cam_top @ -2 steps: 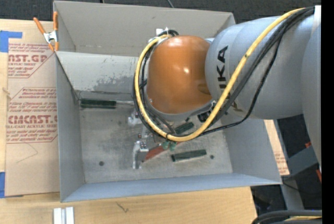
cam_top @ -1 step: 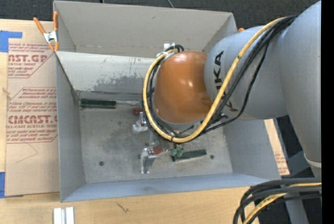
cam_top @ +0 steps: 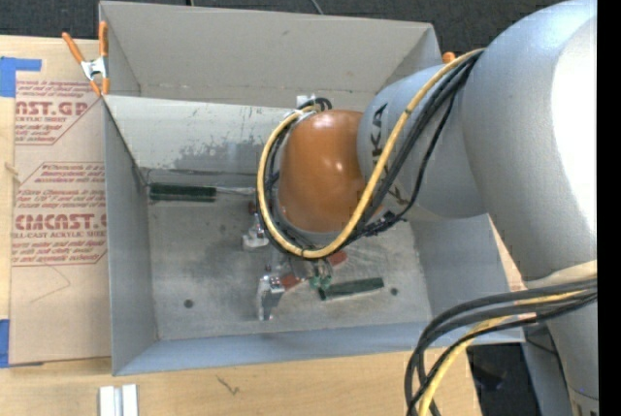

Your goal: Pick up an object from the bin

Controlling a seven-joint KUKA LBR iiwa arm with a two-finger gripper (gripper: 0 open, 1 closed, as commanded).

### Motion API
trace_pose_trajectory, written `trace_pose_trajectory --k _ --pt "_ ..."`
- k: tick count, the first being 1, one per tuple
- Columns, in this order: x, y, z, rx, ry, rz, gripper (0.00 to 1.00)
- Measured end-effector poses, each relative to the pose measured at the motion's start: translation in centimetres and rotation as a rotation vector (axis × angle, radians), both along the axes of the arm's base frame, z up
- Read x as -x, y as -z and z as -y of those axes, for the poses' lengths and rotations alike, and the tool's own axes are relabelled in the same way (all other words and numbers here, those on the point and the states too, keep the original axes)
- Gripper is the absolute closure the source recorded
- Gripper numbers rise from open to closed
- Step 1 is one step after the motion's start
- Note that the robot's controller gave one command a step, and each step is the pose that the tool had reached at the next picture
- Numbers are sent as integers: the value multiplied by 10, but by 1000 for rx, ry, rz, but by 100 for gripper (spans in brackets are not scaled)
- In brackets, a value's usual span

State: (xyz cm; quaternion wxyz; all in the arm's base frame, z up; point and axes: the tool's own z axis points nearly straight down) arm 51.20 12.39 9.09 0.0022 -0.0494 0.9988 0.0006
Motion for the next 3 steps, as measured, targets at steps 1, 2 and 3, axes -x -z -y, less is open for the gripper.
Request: trace_pose_trajectory --k 1,2,3 --pt "-13 14 57 -1 -296 14 100" --pt "-13 14 57 -1 -296 14 100" --pt "-26 -118 74 1 -308 -1 100"
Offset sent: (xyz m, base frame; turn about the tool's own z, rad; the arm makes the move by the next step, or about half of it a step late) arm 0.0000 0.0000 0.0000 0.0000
